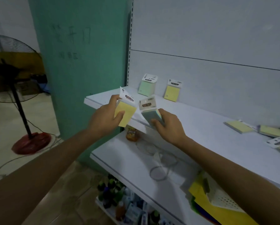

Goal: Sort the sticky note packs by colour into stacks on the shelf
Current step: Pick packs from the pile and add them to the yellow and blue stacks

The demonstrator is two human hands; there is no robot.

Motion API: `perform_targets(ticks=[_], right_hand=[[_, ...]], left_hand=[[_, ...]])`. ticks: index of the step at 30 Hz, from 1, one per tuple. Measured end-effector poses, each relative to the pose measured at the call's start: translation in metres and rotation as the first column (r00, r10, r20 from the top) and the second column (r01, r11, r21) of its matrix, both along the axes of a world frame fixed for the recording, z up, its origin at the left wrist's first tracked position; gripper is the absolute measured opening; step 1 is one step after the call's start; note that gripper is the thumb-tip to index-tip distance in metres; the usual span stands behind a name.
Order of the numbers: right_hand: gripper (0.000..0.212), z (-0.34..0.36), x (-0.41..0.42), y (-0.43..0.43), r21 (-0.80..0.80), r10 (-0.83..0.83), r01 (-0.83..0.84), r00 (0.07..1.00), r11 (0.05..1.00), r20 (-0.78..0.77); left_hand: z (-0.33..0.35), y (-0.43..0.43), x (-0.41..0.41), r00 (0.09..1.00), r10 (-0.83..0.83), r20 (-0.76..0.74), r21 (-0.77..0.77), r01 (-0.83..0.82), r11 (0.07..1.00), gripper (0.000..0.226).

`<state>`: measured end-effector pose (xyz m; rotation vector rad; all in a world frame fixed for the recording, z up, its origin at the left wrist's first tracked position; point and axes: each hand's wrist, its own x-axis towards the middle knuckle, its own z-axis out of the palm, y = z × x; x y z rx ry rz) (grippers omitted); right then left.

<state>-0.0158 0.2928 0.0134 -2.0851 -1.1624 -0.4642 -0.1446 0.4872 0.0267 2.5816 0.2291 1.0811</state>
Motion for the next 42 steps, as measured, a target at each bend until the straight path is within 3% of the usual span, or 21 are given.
perform_targets(ticks=[2, 6, 11, 15, 18, 20, 22, 29, 34, 42], right_hand=[[0.027, 0.001, 0.019, 0.000, 0.080, -0.044, 0.058, 0.985, 0.995, -0.167], [0.023, 0.005, 0.073, -0.010, 0.279, -0.076, 0.258, 0.845, 0.925, -0.530], [0.025, -0.001, 0.143, -0.029, 0.327, -0.045, 0.331, 0.761, 0.885, -0.647], [0.027, -0.005, 0.190, -0.037, 0.298, -0.114, 0.372, 0.771, 0.879, -0.626], [0.033, -0.011, 0.221, -0.042, 0.103, -0.342, 0.435, 0.814, 0.895, -0.469], [0.042, -0.014, 0.236, -0.048, -0.059, -0.494, 0.508, 0.795, 0.860, -0.351], [0.047, -0.015, 0.247, -0.053, -0.113, -0.522, 0.521, 0.766, 0.846, -0.375], [0.048, -0.018, 0.266, -0.048, -0.118, -0.583, 0.583, 0.733, 0.804, -0.350], [0.055, -0.012, 0.283, -0.039, -0.148, -0.641, 0.640, 0.666, 0.754, -0.382], [0.053, -0.014, 0.302, -0.012, -0.048, -0.674, 0.818, 0.437, 0.573, -0.595]], left_hand=[[-0.001, -0.004, 0.015, 0.998, -0.063, -0.001, -0.021, 0.063, 0.998, 0.042], [0.002, -0.019, 0.063, 0.988, -0.154, 0.022, -0.058, 0.155, 0.986, 0.043], [0.004, -0.033, 0.135, 0.970, -0.237, -0.043, -0.039, 0.236, 0.971, 0.045], [0.002, -0.033, 0.192, 0.957, -0.251, -0.147, -0.040, 0.248, 0.968, 0.036], [-0.004, -0.031, 0.227, 0.951, -0.253, -0.178, -0.017, 0.254, 0.967, 0.027], [-0.008, -0.028, 0.248, 0.951, -0.254, -0.178, -0.008, 0.257, 0.966, 0.026], [-0.007, -0.024, 0.269, 0.952, -0.244, -0.186, -0.023, 0.245, 0.969, 0.028], [-0.018, 0.000, 0.335, 0.891, -0.354, -0.283, -0.094, 0.342, 0.935, 0.033], [-0.016, 0.023, 0.382, 0.862, -0.437, -0.256, -0.093, 0.428, 0.899, 0.027], [-0.024, 0.057, 0.429, 0.850, -0.500, -0.165, -0.240, 0.458, 0.856, 0.020]])
